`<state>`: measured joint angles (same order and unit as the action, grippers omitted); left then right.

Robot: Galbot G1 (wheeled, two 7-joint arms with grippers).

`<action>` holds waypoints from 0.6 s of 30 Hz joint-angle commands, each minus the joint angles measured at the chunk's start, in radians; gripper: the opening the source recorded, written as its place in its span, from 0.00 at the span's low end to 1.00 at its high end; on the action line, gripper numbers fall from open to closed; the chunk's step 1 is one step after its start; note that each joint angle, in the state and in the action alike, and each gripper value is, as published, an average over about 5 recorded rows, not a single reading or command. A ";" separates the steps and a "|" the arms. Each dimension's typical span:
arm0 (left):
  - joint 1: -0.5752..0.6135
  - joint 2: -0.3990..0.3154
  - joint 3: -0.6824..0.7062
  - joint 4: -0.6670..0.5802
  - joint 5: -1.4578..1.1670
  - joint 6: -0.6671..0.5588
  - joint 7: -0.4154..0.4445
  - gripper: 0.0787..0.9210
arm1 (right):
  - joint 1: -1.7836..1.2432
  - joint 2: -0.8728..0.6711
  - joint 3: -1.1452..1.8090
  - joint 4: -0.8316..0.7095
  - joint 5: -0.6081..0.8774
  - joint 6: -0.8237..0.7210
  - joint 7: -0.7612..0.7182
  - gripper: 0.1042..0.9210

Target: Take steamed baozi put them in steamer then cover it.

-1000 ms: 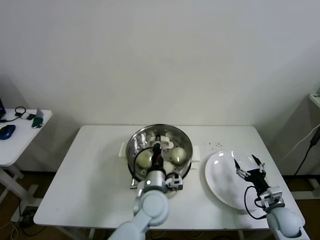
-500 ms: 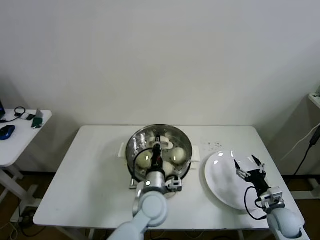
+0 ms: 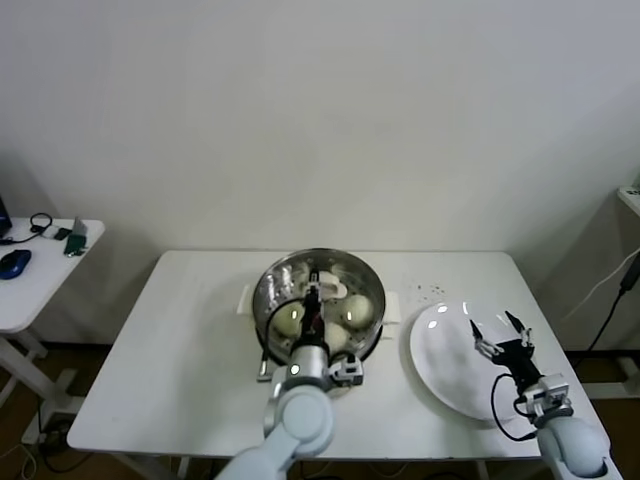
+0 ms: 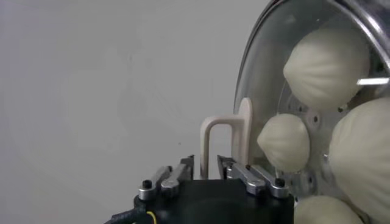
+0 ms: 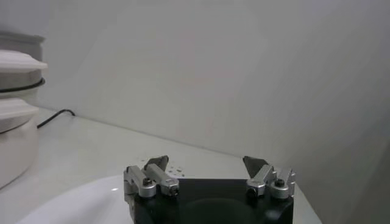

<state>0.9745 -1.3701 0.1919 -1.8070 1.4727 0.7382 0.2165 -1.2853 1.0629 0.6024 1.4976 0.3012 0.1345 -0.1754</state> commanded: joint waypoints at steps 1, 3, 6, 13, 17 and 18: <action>0.007 0.040 0.013 -0.080 -0.072 0.028 -0.024 0.39 | -0.001 -0.001 0.005 -0.004 0.014 -0.007 -0.009 0.88; 0.008 0.056 0.012 -0.107 -0.103 0.034 -0.035 0.46 | -0.002 -0.001 0.007 -0.006 0.014 -0.007 -0.011 0.88; 0.009 0.083 0.010 -0.150 -0.162 0.043 -0.051 0.57 | -0.002 -0.003 0.008 -0.007 0.014 -0.008 -0.013 0.88; 0.065 0.137 -0.003 -0.219 -0.277 0.034 -0.088 0.80 | 0.006 -0.007 0.006 -0.012 0.012 -0.012 -0.015 0.88; 0.125 0.144 -0.040 -0.257 -0.314 -0.006 -0.132 0.87 | 0.011 -0.007 0.002 -0.013 0.010 -0.013 -0.015 0.88; 0.142 0.145 -0.055 -0.268 -0.324 -0.024 -0.146 0.88 | 0.012 -0.007 0.001 -0.012 0.009 -0.014 -0.015 0.88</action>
<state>1.0227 -1.2686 0.1848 -1.9690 1.2811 0.7373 0.1473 -1.2760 1.0561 0.6063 1.4852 0.3095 0.1229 -0.1890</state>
